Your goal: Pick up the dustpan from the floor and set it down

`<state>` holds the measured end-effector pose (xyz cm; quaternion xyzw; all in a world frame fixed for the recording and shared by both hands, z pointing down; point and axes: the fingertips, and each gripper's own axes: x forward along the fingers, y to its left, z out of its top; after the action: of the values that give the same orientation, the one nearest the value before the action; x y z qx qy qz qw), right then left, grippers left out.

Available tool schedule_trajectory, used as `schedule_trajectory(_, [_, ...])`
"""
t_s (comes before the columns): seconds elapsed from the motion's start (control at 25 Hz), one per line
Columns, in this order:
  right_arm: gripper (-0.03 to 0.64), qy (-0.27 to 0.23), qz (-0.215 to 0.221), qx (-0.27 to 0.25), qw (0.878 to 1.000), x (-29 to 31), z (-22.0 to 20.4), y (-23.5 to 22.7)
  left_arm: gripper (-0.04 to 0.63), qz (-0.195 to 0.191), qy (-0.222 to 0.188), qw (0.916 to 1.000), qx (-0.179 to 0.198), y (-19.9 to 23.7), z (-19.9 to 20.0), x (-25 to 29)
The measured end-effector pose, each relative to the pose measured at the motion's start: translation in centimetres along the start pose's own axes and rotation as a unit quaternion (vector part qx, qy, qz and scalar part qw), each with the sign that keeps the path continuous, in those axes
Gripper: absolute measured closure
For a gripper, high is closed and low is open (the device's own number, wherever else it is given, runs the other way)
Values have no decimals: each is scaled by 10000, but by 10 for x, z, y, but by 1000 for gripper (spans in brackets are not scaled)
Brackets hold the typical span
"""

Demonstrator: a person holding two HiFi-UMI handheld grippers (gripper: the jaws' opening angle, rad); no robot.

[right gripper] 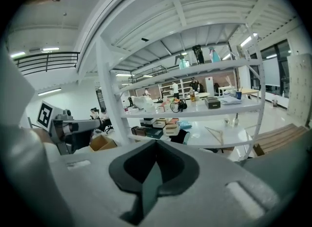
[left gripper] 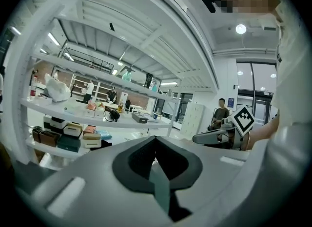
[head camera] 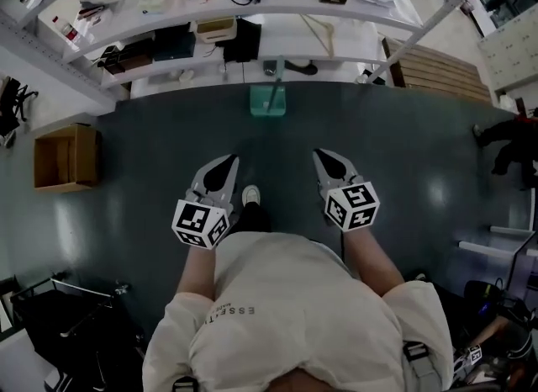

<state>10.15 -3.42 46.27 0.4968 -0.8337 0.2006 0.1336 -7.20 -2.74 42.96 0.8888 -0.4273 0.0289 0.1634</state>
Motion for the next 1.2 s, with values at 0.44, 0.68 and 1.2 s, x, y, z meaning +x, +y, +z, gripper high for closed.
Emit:
schedule_trajectory(0.44, [624,798,-237,268,9962,160,30,-55,583,-17,129,9997,-222,128,29,103])
schedule_trajectory(0.68, [575,1428,-191,398,9888,257,13,-108,583,251,202,9991,-293,173,16,171])
schedule_trajectory(1.2, [448,2851,-340,509,9565,417,-71,-196,583,597,466,9942,-768,241,-26,282])
